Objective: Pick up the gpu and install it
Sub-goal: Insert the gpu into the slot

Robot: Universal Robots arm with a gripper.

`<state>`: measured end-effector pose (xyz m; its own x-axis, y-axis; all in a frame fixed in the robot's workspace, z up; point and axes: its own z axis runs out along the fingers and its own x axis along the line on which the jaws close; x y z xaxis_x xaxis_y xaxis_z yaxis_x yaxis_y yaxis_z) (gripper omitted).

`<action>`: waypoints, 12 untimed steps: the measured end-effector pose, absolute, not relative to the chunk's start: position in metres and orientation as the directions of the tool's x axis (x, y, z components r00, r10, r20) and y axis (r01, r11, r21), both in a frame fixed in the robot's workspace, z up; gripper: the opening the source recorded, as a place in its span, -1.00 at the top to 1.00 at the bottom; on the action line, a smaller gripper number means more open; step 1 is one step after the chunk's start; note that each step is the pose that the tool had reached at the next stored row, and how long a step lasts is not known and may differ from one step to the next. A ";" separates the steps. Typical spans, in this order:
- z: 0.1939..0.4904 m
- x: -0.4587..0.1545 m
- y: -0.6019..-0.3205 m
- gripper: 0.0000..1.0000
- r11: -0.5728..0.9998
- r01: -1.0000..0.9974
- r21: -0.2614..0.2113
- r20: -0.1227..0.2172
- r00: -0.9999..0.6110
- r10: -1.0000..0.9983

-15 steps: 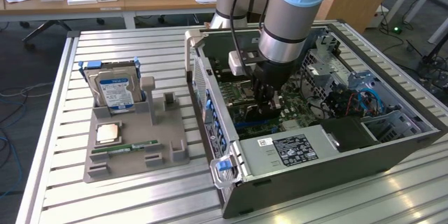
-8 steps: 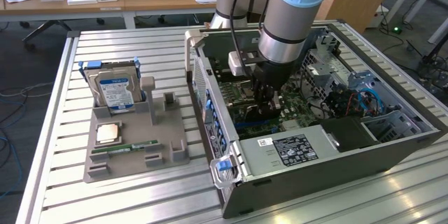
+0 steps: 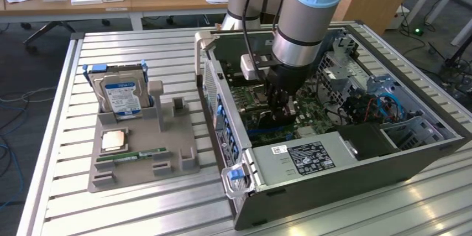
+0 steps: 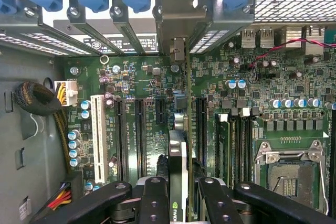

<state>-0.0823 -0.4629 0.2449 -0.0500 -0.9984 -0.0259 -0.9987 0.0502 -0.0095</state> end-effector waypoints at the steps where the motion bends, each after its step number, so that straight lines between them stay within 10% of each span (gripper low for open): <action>1: 0.245 -0.082 -0.463 0.47 0.050 -0.999 -0.010 -0.026 -0.050 -0.998; 12: 0.245 -0.082 -0.463 0.47 0.050 -0.999 -0.010 -0.026 -0.050 -0.998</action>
<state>-0.0823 -0.4629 0.2449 -0.0500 -0.9984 -0.0259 -0.9987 0.0503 -0.0095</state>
